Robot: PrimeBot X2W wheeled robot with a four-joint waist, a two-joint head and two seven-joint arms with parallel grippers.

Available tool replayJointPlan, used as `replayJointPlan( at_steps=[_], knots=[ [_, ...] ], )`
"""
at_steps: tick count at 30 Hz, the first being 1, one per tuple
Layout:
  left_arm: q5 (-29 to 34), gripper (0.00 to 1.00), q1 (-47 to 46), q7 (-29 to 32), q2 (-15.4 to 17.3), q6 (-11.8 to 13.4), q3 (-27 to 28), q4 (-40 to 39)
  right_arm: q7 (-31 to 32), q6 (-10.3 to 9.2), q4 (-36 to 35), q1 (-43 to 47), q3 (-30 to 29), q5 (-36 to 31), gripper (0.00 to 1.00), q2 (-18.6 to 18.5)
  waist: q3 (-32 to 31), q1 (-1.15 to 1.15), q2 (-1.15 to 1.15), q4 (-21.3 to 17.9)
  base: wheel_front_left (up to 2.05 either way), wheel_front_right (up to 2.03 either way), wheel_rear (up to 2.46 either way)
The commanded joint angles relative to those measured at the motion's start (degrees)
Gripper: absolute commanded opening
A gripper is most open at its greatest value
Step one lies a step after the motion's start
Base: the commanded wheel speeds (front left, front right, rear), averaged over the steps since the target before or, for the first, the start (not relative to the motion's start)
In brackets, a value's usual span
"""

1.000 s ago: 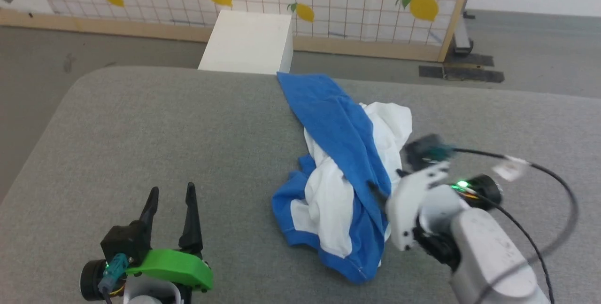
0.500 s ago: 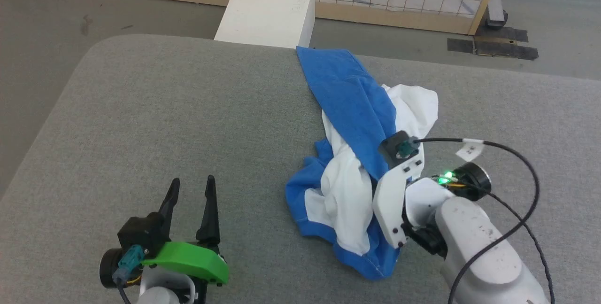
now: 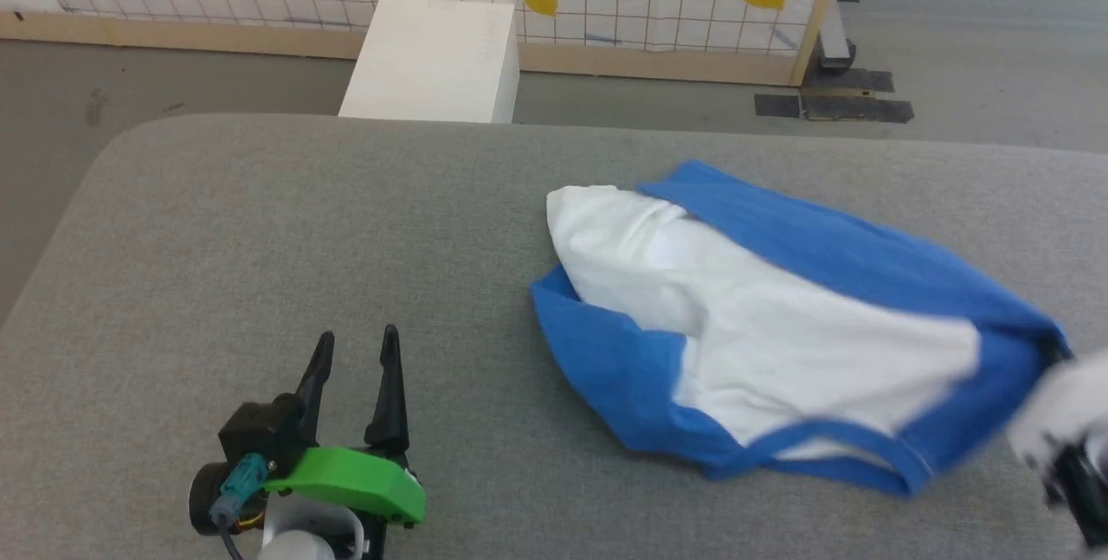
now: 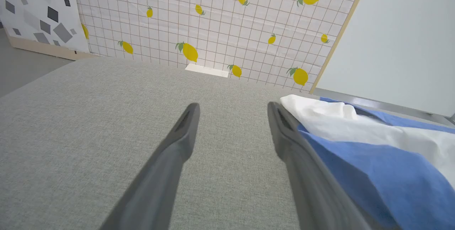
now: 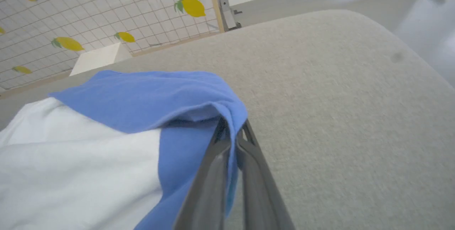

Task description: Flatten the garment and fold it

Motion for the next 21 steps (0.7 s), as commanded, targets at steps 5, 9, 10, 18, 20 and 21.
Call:
replayJointPlan(
  at_steps=[5,9,10,18,20,21],
  knots=[
    [-0.7,1.00,1.2,-0.4,-0.4,-0.4,0.4,1.1,3.2,-0.09,3.6,9.7,-7.9,2.1,0.00,0.0,-0.4,0.00,0.00,-1.4,0.00,0.00,0.00],
    [-2.5,1.00,1.7,-0.1,-0.5,-0.4,0.7,2.8,-1.7,-0.09,5.6,10.3,-5.0,6.4,1.00,0.0,-0.5,0.00,0.00,-3.0,0.00,0.00,0.00],
    [-3.5,1.00,1.6,0.3,-0.6,-0.4,1.0,3.0,-3.6,-0.09,5.4,10.1,-4.2,7.4,1.00,0.0,-0.6,0.00,0.00,-3.3,0.00,0.00,0.00],
    [-10.3,1.00,-8.1,14.6,-1.0,0.8,-1.3,3.0,-15.7,-0.09,1.0,7.7,-2.5,8.6,1.00,0.0,0.1,0.00,0.00,-6.2,0.00,0.00,0.00],
    [-10.9,1.00,-12.1,22.2,-1.0,1.7,-3.0,4.9,-15.8,-0.09,0.4,7.3,-1.8,8.5,1.00,0.0,0.6,0.00,0.00,-7.1,0.00,0.00,0.00],
    [-11.4,1.00,-14.3,26.7,-1.0,1.7,-4.2,6.2,-15.8,-0.09,0.0,7.2,-1.5,8.6,1.00,0.0,1.1,0.00,0.00,-7.6,0.00,0.00,0.00]
  ],
)
